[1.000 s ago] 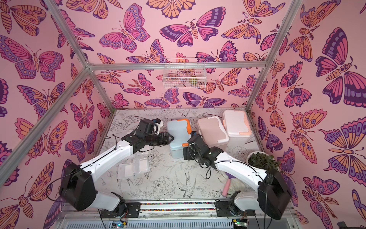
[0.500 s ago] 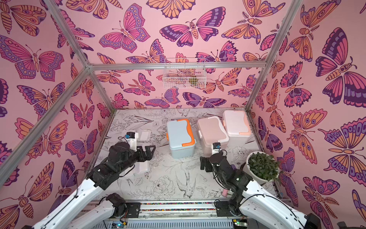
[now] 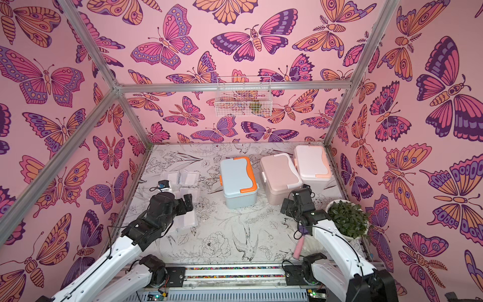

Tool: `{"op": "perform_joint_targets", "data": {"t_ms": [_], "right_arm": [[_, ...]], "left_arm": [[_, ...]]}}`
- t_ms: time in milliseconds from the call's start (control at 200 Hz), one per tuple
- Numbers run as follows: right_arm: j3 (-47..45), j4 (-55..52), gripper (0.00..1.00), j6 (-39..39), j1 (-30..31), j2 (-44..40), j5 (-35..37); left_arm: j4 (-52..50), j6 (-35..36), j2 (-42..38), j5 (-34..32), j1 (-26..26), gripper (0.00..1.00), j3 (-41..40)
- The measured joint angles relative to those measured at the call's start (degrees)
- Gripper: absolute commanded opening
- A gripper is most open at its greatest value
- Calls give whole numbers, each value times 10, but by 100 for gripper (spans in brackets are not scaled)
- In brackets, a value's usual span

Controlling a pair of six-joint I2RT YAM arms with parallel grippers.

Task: Open first aid kits and take out gauze
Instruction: Move the first aid kit to the center of the board, then reset both arms

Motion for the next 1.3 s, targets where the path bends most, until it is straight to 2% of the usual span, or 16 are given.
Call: {"op": "perform_joint_targets", "data": {"t_ms": [220,356,461,616,731,896,1042,1302], "right_arm": [[38,85,99,-37,-5,89,8],[43,115,99,-56,-7,108,21],[28,143,99,-76,-11,80,40],[-27,212,99,-116,-16,-6,87],[-50,248,99,-146,-16,-28,123],[-102,324,99,-181,-21,-22,165],[-136,391,99,-197,-31,30,184],[-157,536,99,-220,-71,65,172]], "left_arm": [[88,62,5,-3,79,99,-46],[138,97,9,4,130,99,-74],[173,120,10,12,160,99,-91],[265,173,9,14,168,99,-139],[321,196,15,28,185,99,-178],[386,205,83,53,221,99,-183],[479,225,165,71,226,99,-185],[610,261,284,83,229,99,-184]]}}
